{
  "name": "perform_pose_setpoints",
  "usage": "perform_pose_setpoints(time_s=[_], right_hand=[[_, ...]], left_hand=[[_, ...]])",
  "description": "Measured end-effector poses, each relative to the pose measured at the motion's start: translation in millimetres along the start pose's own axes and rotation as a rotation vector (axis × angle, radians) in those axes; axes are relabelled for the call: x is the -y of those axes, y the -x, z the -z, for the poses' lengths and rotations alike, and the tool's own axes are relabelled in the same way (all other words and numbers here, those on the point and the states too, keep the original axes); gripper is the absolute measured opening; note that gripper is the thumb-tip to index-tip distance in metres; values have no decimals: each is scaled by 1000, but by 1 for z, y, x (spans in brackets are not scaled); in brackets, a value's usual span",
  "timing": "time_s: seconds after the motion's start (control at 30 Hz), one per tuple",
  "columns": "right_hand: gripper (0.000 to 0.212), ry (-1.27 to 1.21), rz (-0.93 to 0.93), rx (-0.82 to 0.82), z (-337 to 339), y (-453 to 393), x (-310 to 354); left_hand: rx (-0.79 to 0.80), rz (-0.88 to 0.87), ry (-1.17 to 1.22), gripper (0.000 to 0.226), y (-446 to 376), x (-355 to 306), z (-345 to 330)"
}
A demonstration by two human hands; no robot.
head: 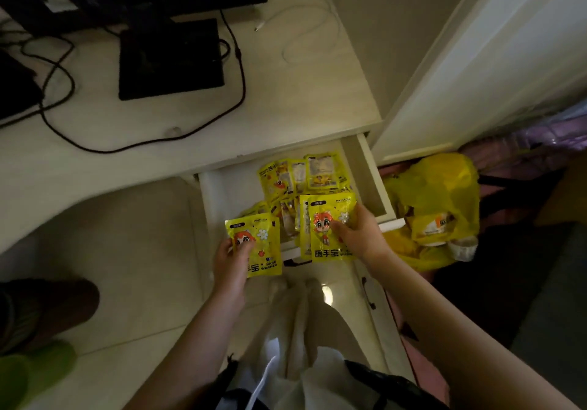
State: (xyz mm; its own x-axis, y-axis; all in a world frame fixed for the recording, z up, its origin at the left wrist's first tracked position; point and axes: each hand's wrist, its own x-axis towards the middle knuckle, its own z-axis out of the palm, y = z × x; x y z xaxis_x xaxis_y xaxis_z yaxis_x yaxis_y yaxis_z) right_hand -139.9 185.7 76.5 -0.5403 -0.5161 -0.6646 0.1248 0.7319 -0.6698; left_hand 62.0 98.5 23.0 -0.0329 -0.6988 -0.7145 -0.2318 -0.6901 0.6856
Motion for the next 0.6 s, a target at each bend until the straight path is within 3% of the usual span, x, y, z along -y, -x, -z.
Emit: perform_pose_setpoints(time_s=[0.2,0.4,0.53,0.6], right_hand=[[39,161,40,56,-24,-51,25],[45,249,28,49,-65,-107,42],[48,301,9,90,-95,-141,52],[54,342,20,138,-106,-155,55]], left_hand=[[-75,-8,2,6,-36,-13,-10],[-95,178,-26,31,-106,-25,-27],[-143,156,-142,49,-145,-31,-36],[-151,151,-168,47,-157,-33,-41]])
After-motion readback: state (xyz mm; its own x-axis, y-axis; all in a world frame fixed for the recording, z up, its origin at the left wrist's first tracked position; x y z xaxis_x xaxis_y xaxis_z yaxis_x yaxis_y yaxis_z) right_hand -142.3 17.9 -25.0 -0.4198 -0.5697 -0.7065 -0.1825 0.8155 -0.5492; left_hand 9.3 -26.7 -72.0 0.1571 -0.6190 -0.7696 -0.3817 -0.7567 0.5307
